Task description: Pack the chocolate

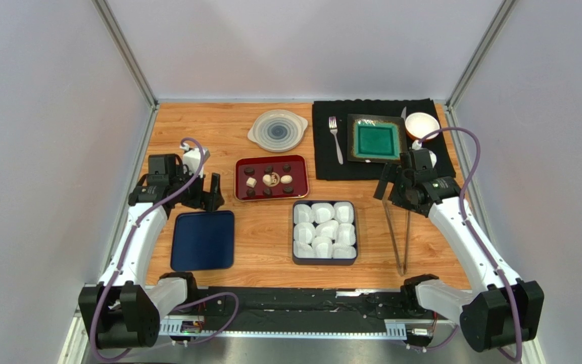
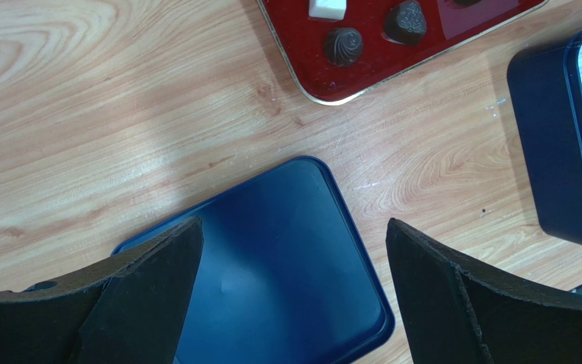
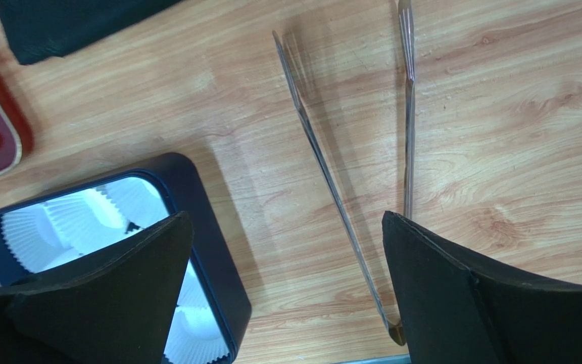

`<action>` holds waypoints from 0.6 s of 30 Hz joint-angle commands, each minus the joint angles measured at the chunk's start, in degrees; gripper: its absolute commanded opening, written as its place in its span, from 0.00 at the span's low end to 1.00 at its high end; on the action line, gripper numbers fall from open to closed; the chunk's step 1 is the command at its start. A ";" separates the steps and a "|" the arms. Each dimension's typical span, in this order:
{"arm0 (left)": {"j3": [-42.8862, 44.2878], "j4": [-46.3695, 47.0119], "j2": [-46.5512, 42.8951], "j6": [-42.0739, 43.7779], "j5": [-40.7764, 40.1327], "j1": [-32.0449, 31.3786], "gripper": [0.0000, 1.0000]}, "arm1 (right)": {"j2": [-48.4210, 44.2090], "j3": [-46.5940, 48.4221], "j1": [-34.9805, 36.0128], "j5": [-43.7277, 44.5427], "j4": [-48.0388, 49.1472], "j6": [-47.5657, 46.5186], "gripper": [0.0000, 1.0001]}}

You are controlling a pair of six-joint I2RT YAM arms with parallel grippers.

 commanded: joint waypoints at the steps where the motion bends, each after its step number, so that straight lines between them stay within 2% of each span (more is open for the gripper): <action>1: 0.65 1.94 -0.35 0.43 0.81 0.20 0.99 | 1.83 -1.37 1.13 5.80 1.62 -0.37 0.99; 2: 0.83 2.12 -0.35 0.34 1.42 0.20 0.99 | 2.45 -1.64 1.57 7.13 1.88 -0.89 0.99; 5: 1.97 2.21 0.09 -0.01 2.31 0.11 0.99 | 6.05 -1.20 2.45 8.98 1.88 -1.25 0.73; 6: 2.15 2.21 0.26 -0.19 2.40 0.20 0.99 | 8.32 -0.68 2.80 9.68 1.01 -0.73 0.61; 7: 2.32 2.38 0.53 -0.19 2.48 0.11 0.99 | 9.39 -0.41 3.06 10.56 1.00 -0.46 0.59; 18: 2.68 3.26 -0.26 1.22 1.78 0.20 0.99 | 18.01 -1.63 5.96 13.03 2.66 0.42 0.66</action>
